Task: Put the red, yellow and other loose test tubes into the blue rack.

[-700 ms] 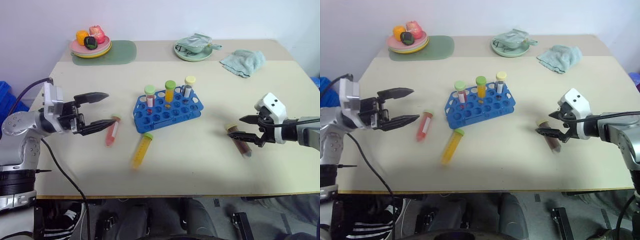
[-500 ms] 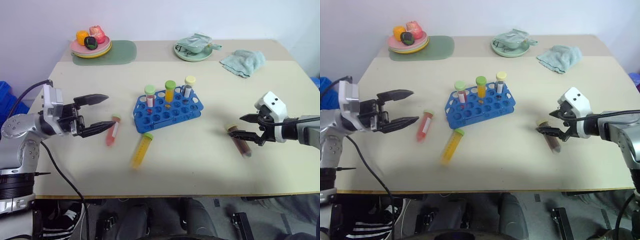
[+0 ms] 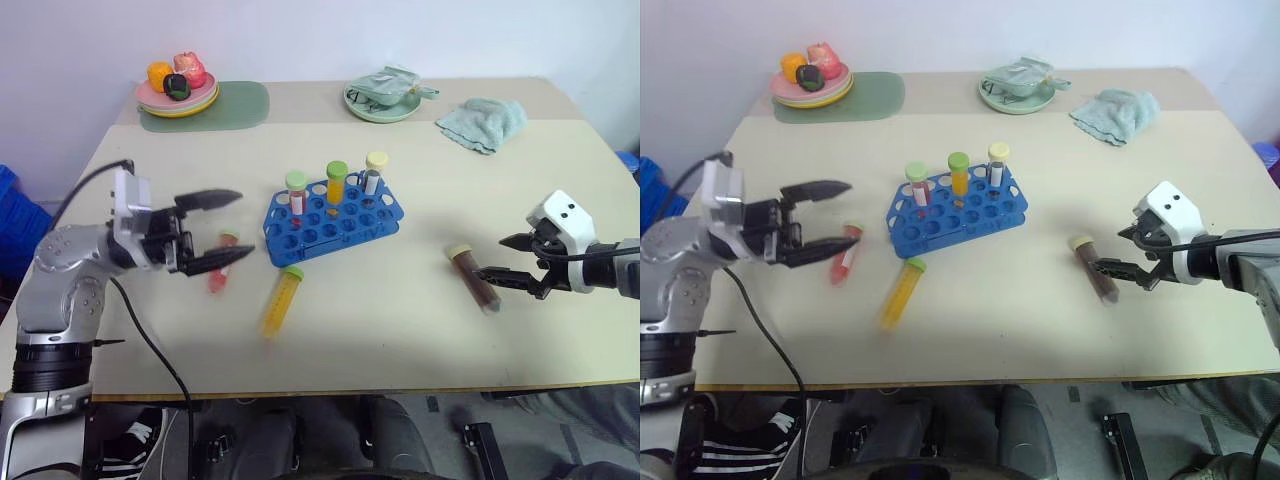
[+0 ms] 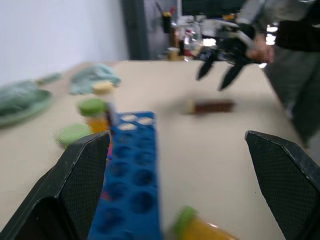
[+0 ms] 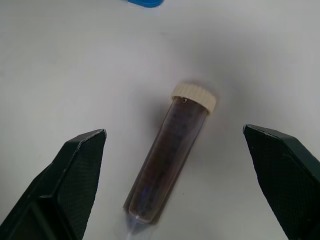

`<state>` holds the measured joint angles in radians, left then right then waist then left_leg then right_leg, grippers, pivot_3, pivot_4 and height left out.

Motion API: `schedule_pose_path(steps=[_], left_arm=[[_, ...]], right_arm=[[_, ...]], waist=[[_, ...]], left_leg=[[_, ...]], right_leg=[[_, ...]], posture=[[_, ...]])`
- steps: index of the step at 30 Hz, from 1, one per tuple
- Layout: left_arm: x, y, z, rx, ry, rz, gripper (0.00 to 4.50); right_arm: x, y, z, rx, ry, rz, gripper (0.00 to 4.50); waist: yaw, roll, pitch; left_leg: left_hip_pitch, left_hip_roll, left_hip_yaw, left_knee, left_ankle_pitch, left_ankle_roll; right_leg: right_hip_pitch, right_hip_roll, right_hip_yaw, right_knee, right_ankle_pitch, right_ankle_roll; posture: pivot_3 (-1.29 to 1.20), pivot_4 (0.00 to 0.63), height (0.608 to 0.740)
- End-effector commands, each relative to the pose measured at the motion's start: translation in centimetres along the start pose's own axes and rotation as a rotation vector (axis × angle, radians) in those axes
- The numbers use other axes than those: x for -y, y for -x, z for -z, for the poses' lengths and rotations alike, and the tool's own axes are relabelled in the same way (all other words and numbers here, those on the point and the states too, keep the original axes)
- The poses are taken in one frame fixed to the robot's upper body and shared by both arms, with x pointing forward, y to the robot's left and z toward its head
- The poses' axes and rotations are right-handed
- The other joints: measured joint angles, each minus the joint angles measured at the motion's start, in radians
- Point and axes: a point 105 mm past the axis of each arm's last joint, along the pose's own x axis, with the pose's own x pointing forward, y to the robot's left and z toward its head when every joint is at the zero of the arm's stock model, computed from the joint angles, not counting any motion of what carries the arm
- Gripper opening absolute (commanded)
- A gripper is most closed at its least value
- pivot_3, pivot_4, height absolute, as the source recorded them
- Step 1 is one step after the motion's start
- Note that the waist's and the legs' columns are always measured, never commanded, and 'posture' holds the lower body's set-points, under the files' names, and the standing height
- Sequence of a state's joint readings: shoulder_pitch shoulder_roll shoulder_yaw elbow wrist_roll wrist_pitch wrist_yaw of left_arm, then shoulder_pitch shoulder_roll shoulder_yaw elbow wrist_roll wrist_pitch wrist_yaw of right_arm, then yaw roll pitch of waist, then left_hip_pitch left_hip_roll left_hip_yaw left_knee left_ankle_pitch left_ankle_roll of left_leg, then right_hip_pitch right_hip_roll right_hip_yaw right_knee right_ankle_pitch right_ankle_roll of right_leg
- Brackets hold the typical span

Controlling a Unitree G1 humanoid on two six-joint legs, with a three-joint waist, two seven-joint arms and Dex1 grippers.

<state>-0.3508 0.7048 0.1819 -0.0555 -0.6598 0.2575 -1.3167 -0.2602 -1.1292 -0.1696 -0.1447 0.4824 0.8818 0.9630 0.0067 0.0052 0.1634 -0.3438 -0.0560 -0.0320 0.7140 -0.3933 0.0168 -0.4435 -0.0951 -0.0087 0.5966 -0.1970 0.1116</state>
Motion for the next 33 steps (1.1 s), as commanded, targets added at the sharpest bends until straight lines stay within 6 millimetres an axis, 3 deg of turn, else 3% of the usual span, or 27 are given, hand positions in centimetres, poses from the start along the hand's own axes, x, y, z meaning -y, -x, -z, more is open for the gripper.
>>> schedule_pose_path(steps=[1, 6, 17, 22, 33], left_arm=[[0.6, -0.6, -1.1, 0.029, -0.031, 0.032, 4.41], [1.1, -0.4, -1.3, 0.011, -0.014, 0.065, 4.41], [1.0, -1.6, -0.7, 0.049, -0.004, 0.077, 4.41], [0.8, -2.0, 0.0, 0.068, 0.005, 0.082, 4.41], [1.6, -2.8, 0.2, 0.085, 0.014, 0.077, 4.41]], right_arm=[[1.3, 0.6, -0.6, 0.003, 0.020, 0.046, 4.50], [2.3, 0.6, 0.5, -0.098, -0.062, 0.099, 4.50], [2.7, 0.9, -2.8, -0.112, -0.457, 0.167, 4.50], [0.9, 0.2, -2.9, -0.165, -0.453, 0.110, 4.50], [-0.9, -1.1, -2.5, -0.289, -0.361, 0.112, 4.50]], waist=[[0.003, 0.000, 0.000], [0.004, 0.000, 0.000], [0.004, 0.002, 0.001], [0.006, 0.002, 0.001], [0.003, 0.002, 0.001]], left_leg=[[0.000, 0.000, 0.000, 0.000, 0.000, 0.000], [0.000, 0.000, 0.000, 0.000, 0.000, 0.000], [0.000, 0.000, 0.000, 0.000, 0.000, 0.000], [-0.007, -0.001, -0.002, 0.001, 0.000, 0.000], [-0.012, -0.001, -0.001, 0.003, 0.001, -0.001]], right_leg=[[0.000, 0.000, 0.000, 0.000, 0.000, 0.000], [0.000, 0.000, 0.000, 0.000, 0.000, 0.000], [0.000, -0.001, 0.000, 0.000, 0.000, 0.000], [-0.005, -0.001, -0.001, 0.000, 0.000, 0.000], [-0.011, -0.001, -0.001, 0.002, 0.000, 0.000]], posture=[[0.00, 0.150, 0.740], [0.00, 0.150, 0.740], [0.00, 0.150, 0.740], [0.00, 0.150, 0.740], [0.00, 0.150, 0.740]])
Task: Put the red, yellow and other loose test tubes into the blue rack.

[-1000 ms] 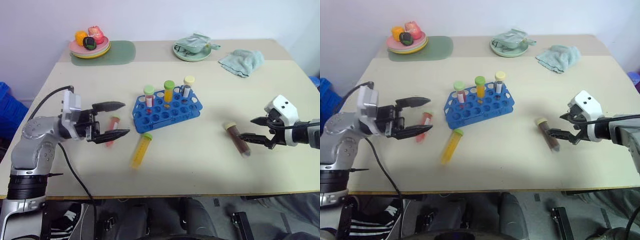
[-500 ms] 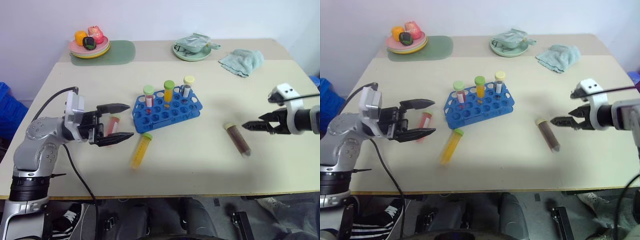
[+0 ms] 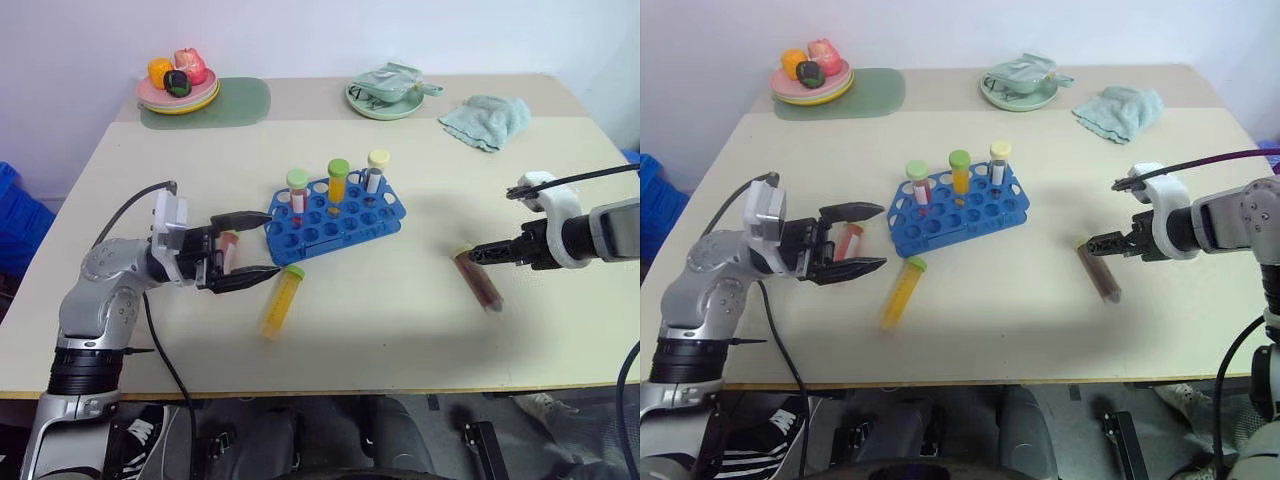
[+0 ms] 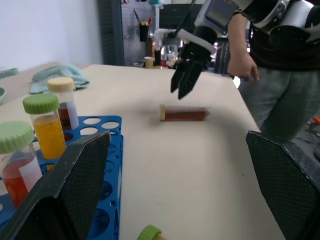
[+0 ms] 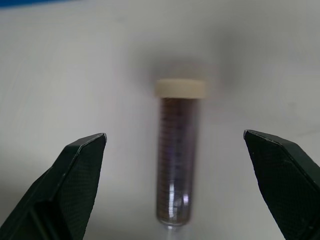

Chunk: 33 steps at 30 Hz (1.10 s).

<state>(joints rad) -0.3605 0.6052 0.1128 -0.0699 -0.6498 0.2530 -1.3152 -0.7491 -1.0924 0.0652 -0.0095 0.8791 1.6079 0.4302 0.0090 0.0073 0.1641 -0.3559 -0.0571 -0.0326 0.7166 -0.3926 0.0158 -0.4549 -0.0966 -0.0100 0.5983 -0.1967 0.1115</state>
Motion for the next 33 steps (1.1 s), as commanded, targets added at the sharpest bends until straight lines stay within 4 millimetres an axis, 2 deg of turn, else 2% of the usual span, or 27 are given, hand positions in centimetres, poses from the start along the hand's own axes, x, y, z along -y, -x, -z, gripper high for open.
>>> schedule_pose_path(steps=[1, 24, 33], left_arm=[[0.6, -0.3, -0.7, 0.016, -0.027, 0.001, 4.41], [1.3, -0.3, -0.4, 0.028, -0.014, -0.046, 4.41], [1.7, 0.0, -0.1, 0.023, -0.012, -0.056, 4.41]], right_arm=[[-0.3, 0.3, 0.0, -0.005, 0.045, 0.042, 4.50], [-0.1, -1.9, 1.5, -0.120, 0.002, 0.117, 4.50], [1.0, -2.3, 1.6, -0.172, -0.012, 0.163, 4.50]], waist=[[0.000, 0.000, 0.000], [0.001, 0.000, 0.000], [0.001, 0.000, 0.000]], left_leg=[[0.000, 0.000, 0.000, 0.000, 0.000, 0.000], [0.000, 0.000, 0.000, 0.000, 0.000, 0.000], [0.000, 0.000, 0.000, 0.000, 0.000, 0.000]], right_leg=[[0.000, 0.000, 0.000, 0.000, 0.000, 0.000], [0.000, 0.000, 0.000, 0.000, 0.000, 0.000], [0.000, 0.000, 0.000, 0.000, 0.000, 0.000]], posture=[[0.00, 0.150, 0.740], [0.00, 0.150, 0.740], [0.00, 0.150, 0.740]])
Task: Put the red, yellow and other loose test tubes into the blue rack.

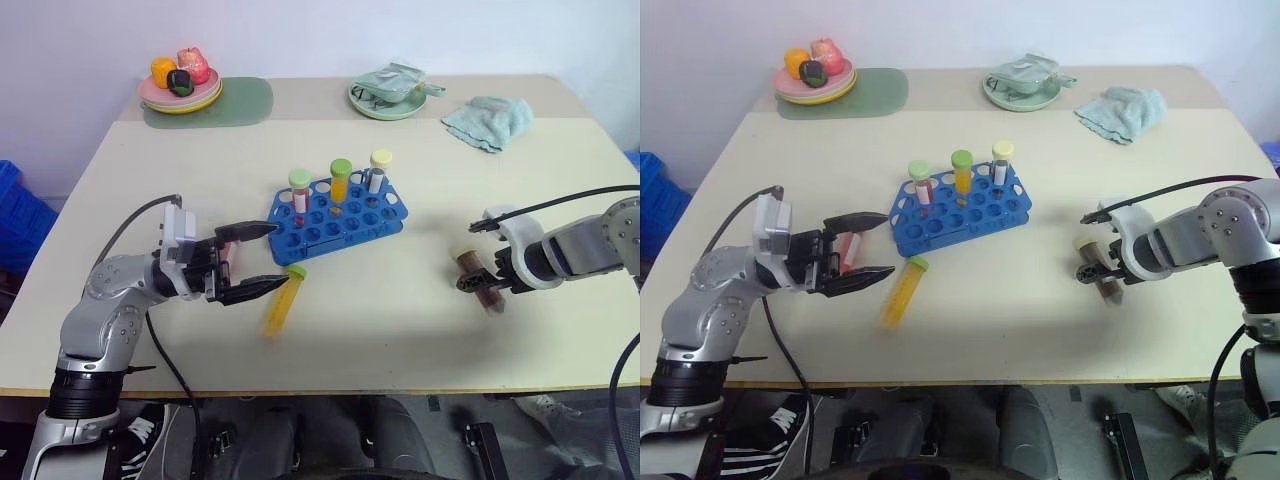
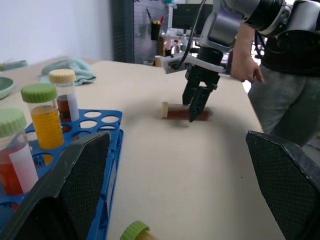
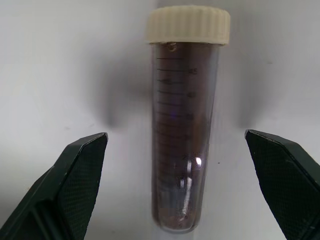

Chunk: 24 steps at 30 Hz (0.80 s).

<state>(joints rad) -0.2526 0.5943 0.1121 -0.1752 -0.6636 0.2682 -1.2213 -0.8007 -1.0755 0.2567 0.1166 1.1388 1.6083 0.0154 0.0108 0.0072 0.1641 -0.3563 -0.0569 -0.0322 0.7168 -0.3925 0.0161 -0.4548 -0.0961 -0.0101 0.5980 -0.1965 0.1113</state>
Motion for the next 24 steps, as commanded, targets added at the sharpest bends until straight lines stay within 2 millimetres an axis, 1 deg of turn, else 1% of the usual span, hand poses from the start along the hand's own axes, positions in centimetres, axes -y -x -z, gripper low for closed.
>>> schedule_pose_path(steps=[1, 4, 21, 24], left_arm=[[0.4, 0.2, -1.0, 0.024, -0.046, 0.006, 4.41], [0.4, 0.3, -0.9, 0.022, -0.047, 0.004, 4.41], [0.6, 0.5, -0.7, 0.025, -0.047, -0.005, 4.41], [0.6, 0.6, -0.7, 0.025, -0.046, -0.007, 4.50]], right_arm=[[0.2, 0.5, -0.5, 0.003, 0.012, 0.007, 4.50], [0.0, 0.5, -0.7, -0.002, 0.025, 0.003, 4.50], [-0.9, -0.2, -0.4, -0.041, 0.086, -0.025, 4.50], [-0.9, -0.3, -0.4, -0.039, 0.081, -0.027, 3.70]], waist=[[0.000, 0.000, 0.000], [-0.001, 0.000, 0.000], [-0.001, 0.000, 0.000], [-0.001, 0.000, 0.000]], left_leg=[[0.000, 0.000, 0.000, 0.000, 0.000, 0.000], [0.000, 0.000, 0.000, 0.000, 0.000, 0.000], [0.000, 0.000, 0.000, 0.000, 0.000, 0.000], [0.000, 0.000, 0.000, 0.000, 0.000, 0.000]], right_leg=[[0.000, 0.000, 0.000, 0.000, 0.000, 0.000], [0.000, 0.000, 0.000, 0.000, 0.000, 0.000], [0.000, 0.000, 0.000, 0.000, 0.000, 0.000], [0.000, 0.000, 0.000, 0.000, 0.000, 0.000]], posture=[[0.00, 0.150, 0.740], [0.00, 0.150, 0.740], [0.00, 0.150, 0.740], [0.00, 0.150, 0.740]])
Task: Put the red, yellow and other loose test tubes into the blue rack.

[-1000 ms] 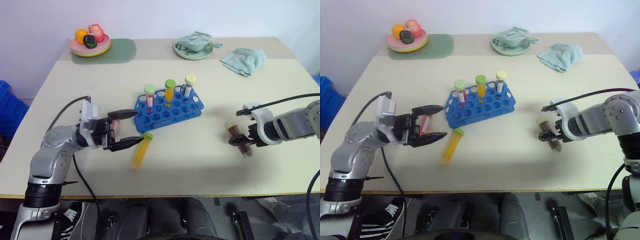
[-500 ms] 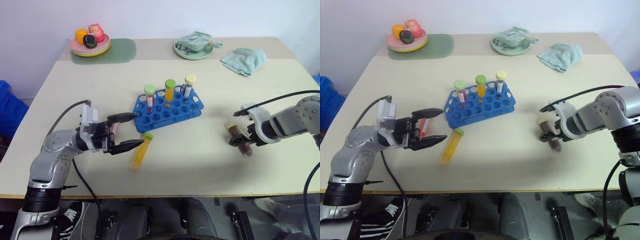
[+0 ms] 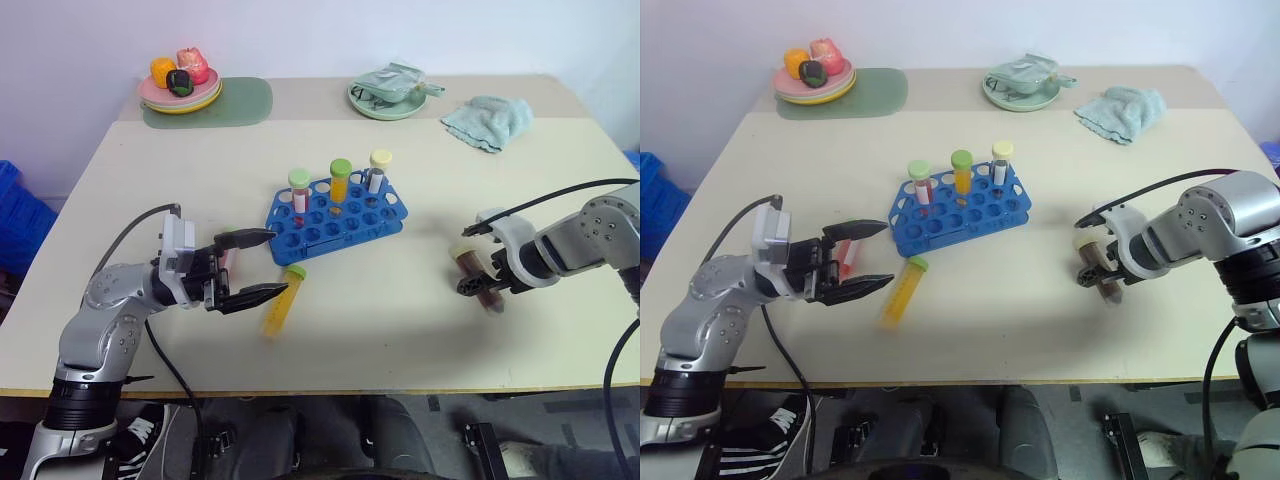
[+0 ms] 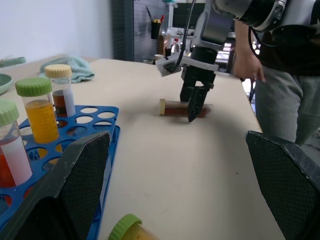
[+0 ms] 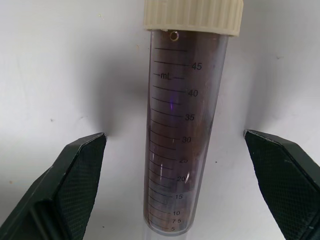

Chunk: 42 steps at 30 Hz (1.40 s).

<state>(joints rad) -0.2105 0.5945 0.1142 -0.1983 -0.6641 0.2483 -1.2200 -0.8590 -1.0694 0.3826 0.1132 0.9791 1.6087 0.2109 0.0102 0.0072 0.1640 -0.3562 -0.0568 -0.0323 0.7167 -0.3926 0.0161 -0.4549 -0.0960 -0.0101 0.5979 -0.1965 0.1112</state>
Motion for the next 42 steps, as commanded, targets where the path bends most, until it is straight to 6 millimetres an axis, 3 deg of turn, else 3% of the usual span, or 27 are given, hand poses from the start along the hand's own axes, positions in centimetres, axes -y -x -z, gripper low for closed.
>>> schedule_pose_path(steps=[1, 3, 11, 14, 15, 18, 26, 29, 35, 39, 42], left_arm=[[0.0, 0.3, -1.1, 0.027, -0.046, -0.005, 4.50], [0.0, 0.3, -1.0, 0.028, -0.045, -0.007, 4.50], [-0.1, 0.2, -1.0, 0.030, -0.046, -0.007, 4.50], [-0.2, 0.1, -1.0, 0.033, -0.047, -0.006, 4.50], [-0.2, 0.1, -1.0, 0.033, -0.047, -0.005, 4.50], [-0.2, 0.1, -0.9, 0.031, -0.048, -0.006, 4.50], [-0.1, 0.1, -0.8, 0.033, -0.050, -0.009, 4.50], [-0.1, 0.2, -0.8, 0.032, -0.051, -0.013, 4.50], [-0.5, 0.7, -1.1, 0.025, -0.058, -0.018, 4.50], [-1.6, 1.0, -1.5, 0.018, -0.075, -0.015, 4.50], [-2.7, 1.1, -1.8, 0.019, -0.089, -0.015, 4.50]], right_arm=[[-0.4, 0.3, -0.5, 0.022, 0.015, -0.009, 3.24], [-0.4, 0.3, -0.5, 0.024, 0.020, -0.011, 2.25], [-0.5, 0.5, -0.6, 0.034, 0.022, -0.021, 2.25], [-0.6, 0.6, -0.5, 0.029, 0.035, -0.026, 1.46], [-0.6, 0.6, -0.5, 0.030, 0.035, -0.026, 0.98], [-0.6, 0.7, -0.7, 0.035, 0.041, -0.025, 0.79], [-1.3, 1.1, -1.7, 0.083, 0.040, -0.063, 0.79], [-2.5, 3.2, -4.0, 0.243, 0.047, -0.137, 0.79], [-3.6, 6.0, -3.8, 0.488, 0.094, -0.204, 0.79], [-4.1, 8.5, -5.0, 0.895, 0.089, -0.200, 0.79], [-4.7, 9.3, -5.3, 1.117, 0.067, -0.200, 0.79]], waist=[[0.000, 0.000, 0.000], [-0.001, 0.000, 0.000], [-0.001, 0.000, 0.000], [-0.001, 0.000, 0.000], [-0.001, 0.000, 0.000], [0.000, 0.000, 0.000], [0.000, 0.000, 0.000], [-0.003, 0.000, 0.000], [0.007, -0.001, -0.001], [0.003, -0.001, -0.001], [0.001, -0.001, -0.001]], left_leg=[[0.000, 0.000, 0.000, 0.000, 0.000, 0.000], [0.000, 0.000, 0.000, 0.000, 0.000, 0.000], [0.000, 0.000, 0.000, 0.000, 0.000, 0.000], [0.000, 0.000, 0.000, 0.000, 0.000, 0.000], [0.000, 0.000, 0.000, 0.000, 0.000, 0.000], [0.000, 0.000, 0.000, 0.000, 0.000, 0.000], [0.000, 0.000, 0.000, 0.000, 0.000, 0.000], [0.000, 0.000, 0.000, 0.000, 0.000, 0.000], [-0.002, 0.000, -0.001, -0.001, 0.000, 0.000], [0.000, 0.000, -0.001, 0.001, 0.000, 0.000], [0.001, 0.000, 0.000, 0.001, 0.000, -0.001]], right_leg=[[0.000, 0.000, 0.000, 0.000, 0.000, 0.000], [0.000, 0.000, 0.000, 0.000, 0.000, 0.000], [0.000, 0.000, 0.000, 0.000, 0.000, 0.000], [0.000, 0.000, 0.000, 0.000, 0.000, 0.000], [0.000, 0.000, 0.000, 0.000, 0.000, 0.000], [0.000, 0.000, 0.000, 0.000, 0.000, 0.000], [0.000, 0.000, 0.000, 0.000, 0.000, 0.000], [-0.001, 0.000, 0.000, 0.000, 0.000, 0.000], [-0.002, 0.000, -0.001, 0.000, 0.000, 0.000], [0.001, 0.000, -0.001, 0.000, 0.000, 0.000], [0.001, 0.001, 0.000, 0.002, 0.000, 0.000]], posture=[[0.00, 0.150, 0.740], [0.00, 0.150, 0.740], [0.00, 0.150, 0.740], [0.00, 0.150, 0.740], [0.00, 0.150, 0.740], [0.00, 0.150, 0.740], [0.00, 0.150, 0.740], [0.00, 0.150, 0.740], [0.00, 0.150, 0.740], [0.00, 0.150, 0.740], [0.00, 0.150, 0.740]])
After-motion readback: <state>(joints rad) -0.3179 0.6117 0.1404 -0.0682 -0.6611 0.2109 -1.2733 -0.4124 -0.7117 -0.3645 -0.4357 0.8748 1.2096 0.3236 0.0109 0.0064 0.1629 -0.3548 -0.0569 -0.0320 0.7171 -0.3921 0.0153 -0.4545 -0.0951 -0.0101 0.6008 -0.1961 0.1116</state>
